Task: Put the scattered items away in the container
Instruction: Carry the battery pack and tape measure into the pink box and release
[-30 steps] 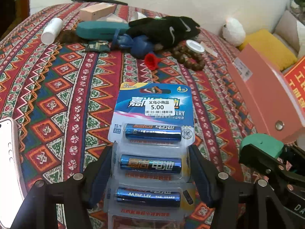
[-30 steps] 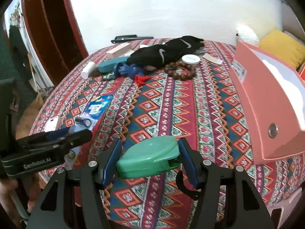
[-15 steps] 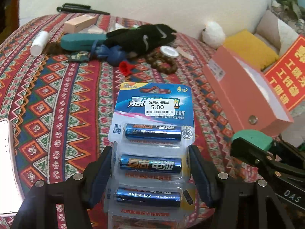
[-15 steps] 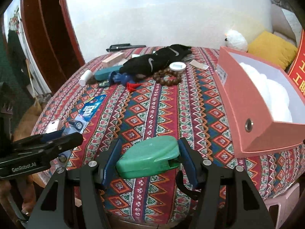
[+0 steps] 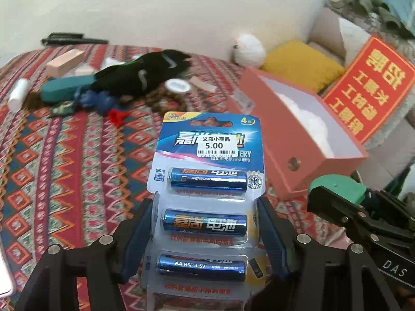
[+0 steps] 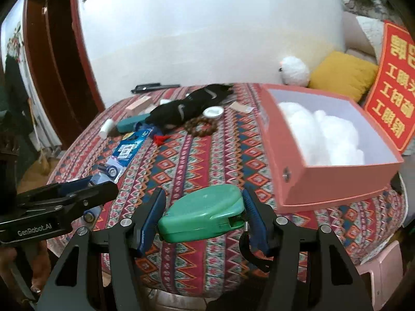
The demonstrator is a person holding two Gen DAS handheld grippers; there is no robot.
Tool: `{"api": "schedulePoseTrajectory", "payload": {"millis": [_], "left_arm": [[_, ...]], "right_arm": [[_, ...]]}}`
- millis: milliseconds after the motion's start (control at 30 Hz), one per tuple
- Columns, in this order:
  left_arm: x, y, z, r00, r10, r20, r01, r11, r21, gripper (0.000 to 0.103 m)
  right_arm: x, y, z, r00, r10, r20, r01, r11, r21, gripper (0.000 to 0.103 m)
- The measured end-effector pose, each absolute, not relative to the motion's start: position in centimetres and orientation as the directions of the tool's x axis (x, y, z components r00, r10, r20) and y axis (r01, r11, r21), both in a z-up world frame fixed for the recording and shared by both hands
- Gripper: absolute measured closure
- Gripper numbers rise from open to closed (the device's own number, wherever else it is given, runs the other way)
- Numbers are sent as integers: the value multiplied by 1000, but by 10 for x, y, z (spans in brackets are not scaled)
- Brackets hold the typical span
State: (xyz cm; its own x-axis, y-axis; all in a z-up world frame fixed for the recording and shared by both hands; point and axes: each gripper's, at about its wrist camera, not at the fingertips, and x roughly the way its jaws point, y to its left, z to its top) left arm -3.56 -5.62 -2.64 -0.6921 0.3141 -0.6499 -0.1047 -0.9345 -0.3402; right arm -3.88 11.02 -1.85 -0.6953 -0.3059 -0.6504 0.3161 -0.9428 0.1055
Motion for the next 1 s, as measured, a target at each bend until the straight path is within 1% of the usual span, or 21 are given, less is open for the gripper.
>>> {"api": "schedulePoseTrajectory", "payload": {"millis": [633, 867, 1000], "left_arm": [[-68, 130, 43, -628, 520, -579, -449, -850, -276, 37], [-112, 179, 70, -630, 536, -562, -498, -834, -237, 37], [-153, 200, 81, -640, 528, -558, -506, -836, -212, 37]], "right_arm": [[-3, 276, 26, -829, -90, -552, 45, -995, 94, 39], [-44, 320, 45, -861, -40, -507, -5, -996, 88, 39], [-80, 339, 49, -870, -20, -492, -29, -995, 90, 39]]}}
